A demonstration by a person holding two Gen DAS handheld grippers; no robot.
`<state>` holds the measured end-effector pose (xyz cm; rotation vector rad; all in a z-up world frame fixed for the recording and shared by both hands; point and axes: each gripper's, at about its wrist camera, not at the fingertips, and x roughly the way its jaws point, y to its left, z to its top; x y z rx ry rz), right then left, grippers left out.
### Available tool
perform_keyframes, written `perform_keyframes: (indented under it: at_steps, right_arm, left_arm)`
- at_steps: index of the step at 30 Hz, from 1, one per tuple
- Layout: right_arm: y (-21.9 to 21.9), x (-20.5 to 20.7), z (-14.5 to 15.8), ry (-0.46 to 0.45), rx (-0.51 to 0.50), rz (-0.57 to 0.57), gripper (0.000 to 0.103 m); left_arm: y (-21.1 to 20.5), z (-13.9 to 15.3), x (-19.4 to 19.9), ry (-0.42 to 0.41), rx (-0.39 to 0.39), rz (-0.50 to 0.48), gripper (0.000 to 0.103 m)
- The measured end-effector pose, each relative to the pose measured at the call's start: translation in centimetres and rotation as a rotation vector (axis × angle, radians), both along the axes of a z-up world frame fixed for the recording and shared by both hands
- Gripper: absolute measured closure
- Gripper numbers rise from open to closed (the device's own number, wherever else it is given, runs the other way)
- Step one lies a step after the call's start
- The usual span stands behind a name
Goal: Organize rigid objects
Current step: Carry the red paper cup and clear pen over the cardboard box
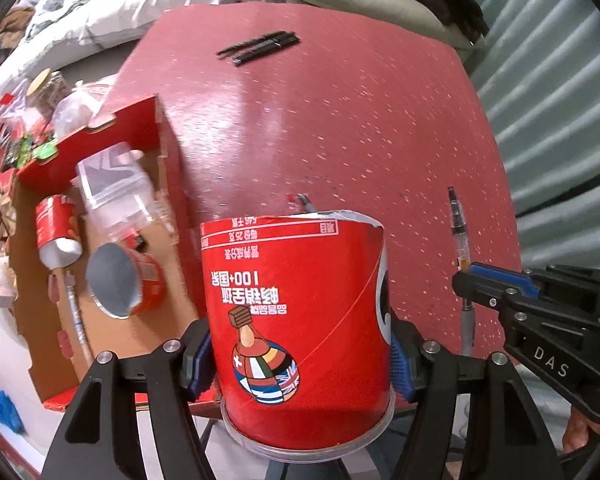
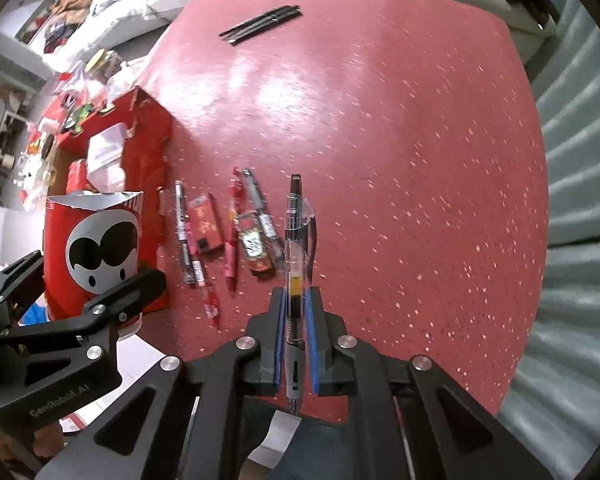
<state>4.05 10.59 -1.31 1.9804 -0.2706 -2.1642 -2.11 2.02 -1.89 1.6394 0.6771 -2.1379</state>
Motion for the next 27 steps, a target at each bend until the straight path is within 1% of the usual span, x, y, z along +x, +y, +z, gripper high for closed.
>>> perform_keyframes:
  at_steps: [6,16,23,27]
  right_arm:
    - [-3.6,-1.1,1.3,0.021,0.021,0.091,0.093]
    - [-9.8,-2.0,2.5,0.036,0.027,0.253,0.093]
    - [-14.0,-2.4,3.4,0.047,0.007,0.358,0.093]
    - [-16.3,-2.7,3.6,0.041,-0.021,0.403,0.093]
  left_arm:
    - [-2.4,-0.2,3.0,0.013,0.002,0.076,0.034]
    - [-6.3,-1.3,8.5,0.001,0.014,0.231,0.034]
    - [-9.0,-2.0,12.5,-0.021,0.014,0.344,0.034]
    - [-10.3,-2.4,14.5,-0.035,0.010,0.401,0.034]
